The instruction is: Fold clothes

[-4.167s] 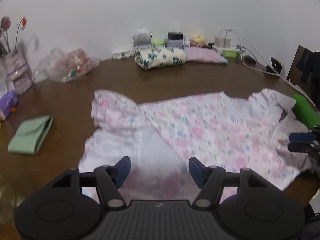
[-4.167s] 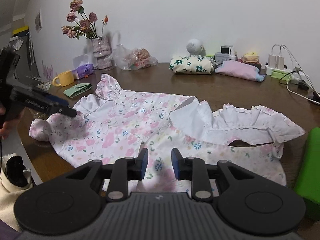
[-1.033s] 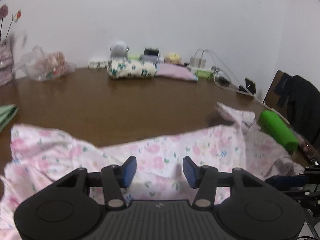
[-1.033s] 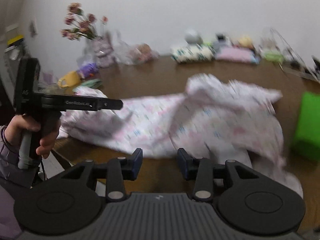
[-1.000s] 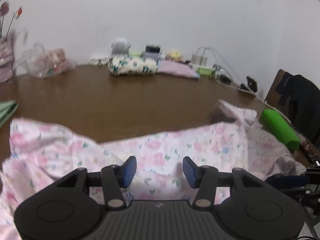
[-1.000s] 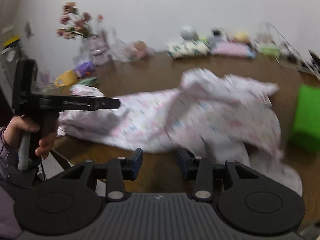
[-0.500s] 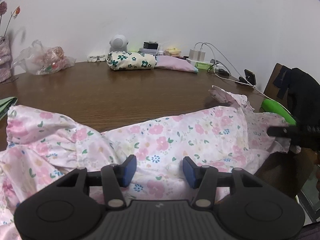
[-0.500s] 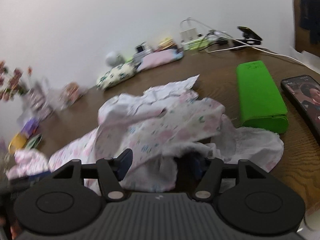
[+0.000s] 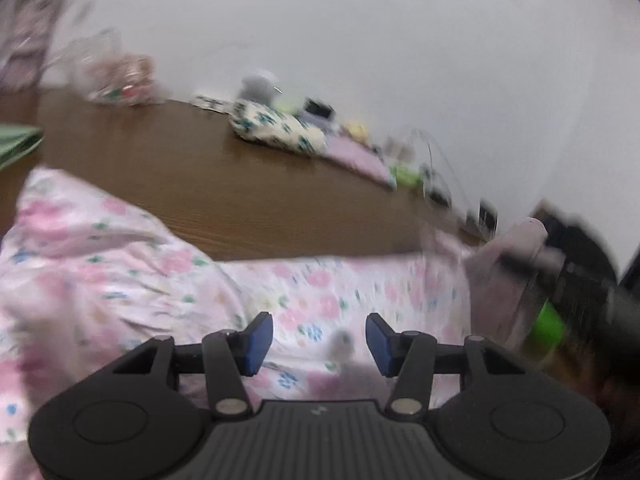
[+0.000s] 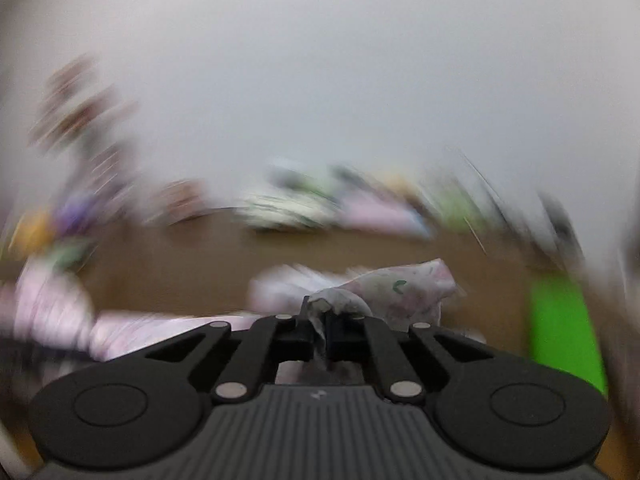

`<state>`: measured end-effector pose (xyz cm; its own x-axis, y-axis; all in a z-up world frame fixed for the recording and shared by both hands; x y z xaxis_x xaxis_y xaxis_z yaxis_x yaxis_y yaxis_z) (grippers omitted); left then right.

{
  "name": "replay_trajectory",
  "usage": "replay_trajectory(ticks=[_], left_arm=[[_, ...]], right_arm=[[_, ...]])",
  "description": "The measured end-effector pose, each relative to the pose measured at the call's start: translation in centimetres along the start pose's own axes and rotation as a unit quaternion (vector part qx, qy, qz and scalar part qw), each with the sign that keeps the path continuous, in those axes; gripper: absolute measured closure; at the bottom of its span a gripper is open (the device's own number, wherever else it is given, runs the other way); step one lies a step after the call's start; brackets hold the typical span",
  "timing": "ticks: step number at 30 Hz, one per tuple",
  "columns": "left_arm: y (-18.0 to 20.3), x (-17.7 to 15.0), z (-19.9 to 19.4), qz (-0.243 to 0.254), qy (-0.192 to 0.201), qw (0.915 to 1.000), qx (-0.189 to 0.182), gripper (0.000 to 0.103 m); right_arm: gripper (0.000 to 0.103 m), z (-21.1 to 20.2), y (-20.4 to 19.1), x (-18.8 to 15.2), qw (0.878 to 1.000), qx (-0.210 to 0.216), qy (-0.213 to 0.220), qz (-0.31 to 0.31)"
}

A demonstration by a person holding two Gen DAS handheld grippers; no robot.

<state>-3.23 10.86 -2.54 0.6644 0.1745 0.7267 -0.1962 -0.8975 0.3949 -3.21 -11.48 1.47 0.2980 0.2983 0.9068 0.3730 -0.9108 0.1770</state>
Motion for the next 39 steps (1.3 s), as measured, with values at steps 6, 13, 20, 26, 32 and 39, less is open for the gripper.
replay_trajectory(ticks=[6, 13, 20, 26, 32, 39], left_arm=[[-1.9, 1.1, -4.4, -0.037, 0.055, 0.9978, 0.005, 0.050], [2.6, 0.4, -2.8, -0.011, 0.030, 0.9941, -0.103, 0.034], [3.0, -0.8, 1.8, -0.014, -0.050, 0.9961, -0.071, 0.100], [1.8, -1.8, 1.3, -0.031, -0.040, 0.9973, -0.053, 0.101], [1.8, -2.5, 2.2, -0.022, -0.053, 0.9976, -0.037, 0.101], [1.5, -2.5, 1.8, -0.020, -0.054, 0.9977, -0.036, 0.100]], right_arm=[[0.099, 1.7, -12.9, -3.3, 0.948, 0.103, -0.063, -0.294], [0.097, 1.7, -12.4, -3.9, 0.957, 0.140, -0.097, -0.236], [0.079, 0.6, -12.0, -3.8, 0.962, 0.130, -0.080, -0.227], [0.041, -2.0, -5.2, -1.5, 0.989, 0.107, -0.049, -0.085], [0.042, 2.8, -1.1, -0.2, 0.992, 0.095, -0.082, 0.019], [0.096, 3.7, -2.9, -0.2, 0.978, 0.178, -0.087, 0.059]])
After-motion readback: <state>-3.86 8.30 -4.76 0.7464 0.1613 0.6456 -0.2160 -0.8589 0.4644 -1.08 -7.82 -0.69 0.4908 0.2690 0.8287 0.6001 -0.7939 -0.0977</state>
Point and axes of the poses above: each gripper's, at about its wrist camera, not at the fingertips, and z roughly the way its jaws point, y to its right, x to its top, the point moved 9 cm from there along z, roughly the way its jaws point, and after that the axes turned 6 degrees about -y, right-handed, at the moved point
